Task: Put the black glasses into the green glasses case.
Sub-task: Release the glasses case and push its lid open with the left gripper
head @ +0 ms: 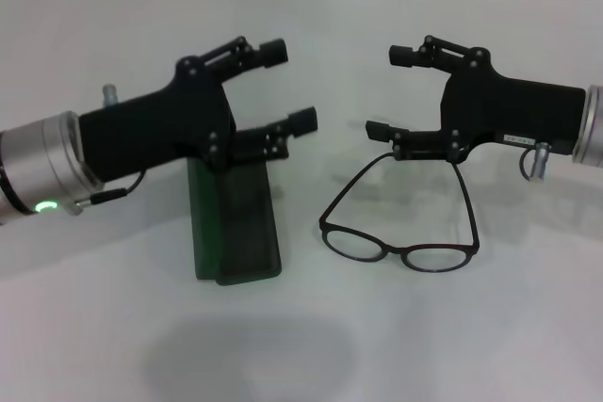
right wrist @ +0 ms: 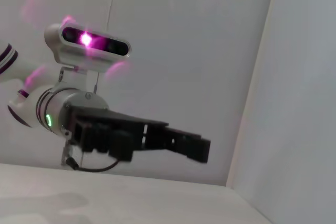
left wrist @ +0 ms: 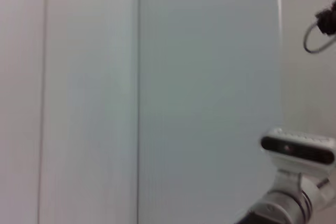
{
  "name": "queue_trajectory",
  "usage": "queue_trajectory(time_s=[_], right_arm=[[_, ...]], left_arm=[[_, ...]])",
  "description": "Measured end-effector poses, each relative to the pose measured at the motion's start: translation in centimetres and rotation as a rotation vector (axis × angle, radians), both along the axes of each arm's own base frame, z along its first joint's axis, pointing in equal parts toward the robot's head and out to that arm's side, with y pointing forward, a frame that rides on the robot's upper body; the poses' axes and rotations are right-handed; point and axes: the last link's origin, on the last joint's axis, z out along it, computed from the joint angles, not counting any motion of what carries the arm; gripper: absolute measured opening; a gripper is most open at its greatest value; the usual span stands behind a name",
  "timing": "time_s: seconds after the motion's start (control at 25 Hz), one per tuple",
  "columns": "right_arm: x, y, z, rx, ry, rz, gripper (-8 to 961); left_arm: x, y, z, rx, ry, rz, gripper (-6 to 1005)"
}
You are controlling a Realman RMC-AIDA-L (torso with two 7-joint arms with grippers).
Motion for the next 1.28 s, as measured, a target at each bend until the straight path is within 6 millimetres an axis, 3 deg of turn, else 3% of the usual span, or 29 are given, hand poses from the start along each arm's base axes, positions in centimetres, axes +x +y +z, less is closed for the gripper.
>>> queue_trajectory(time_s=[0.28, 0.48, 0.68, 0.92, 1.28], right_arm=[[0.7, 0.3, 0.8, 0.039, 0.025, -0.040, 871], [1.2, 0.0, 0.9, 0.040, 0.030, -0.056, 871], [1.6, -0.3, 0.8, 0.039, 0.030, -0.064, 871], [1.7, -0.4, 0.8, 0.036, 0.030, -0.067, 871], [1.8, -0.6, 0.7, 0.031, 0.028, -0.065, 871]], left_arm=[[0.1, 1.9, 3.8, -0.171, -0.063, 0.180, 875], [0.4, 3.5, 6.1, -0.370, 0.121, 0.424, 875], [0.6, 3.4, 6.9, -0.366, 0.320, 0.638, 875], [0.7, 2.3, 7.7, -0.279, 0.434, 0.752, 876], [0.5, 1.4, 5.7, -0.366, 0.493, 0.852, 876]])
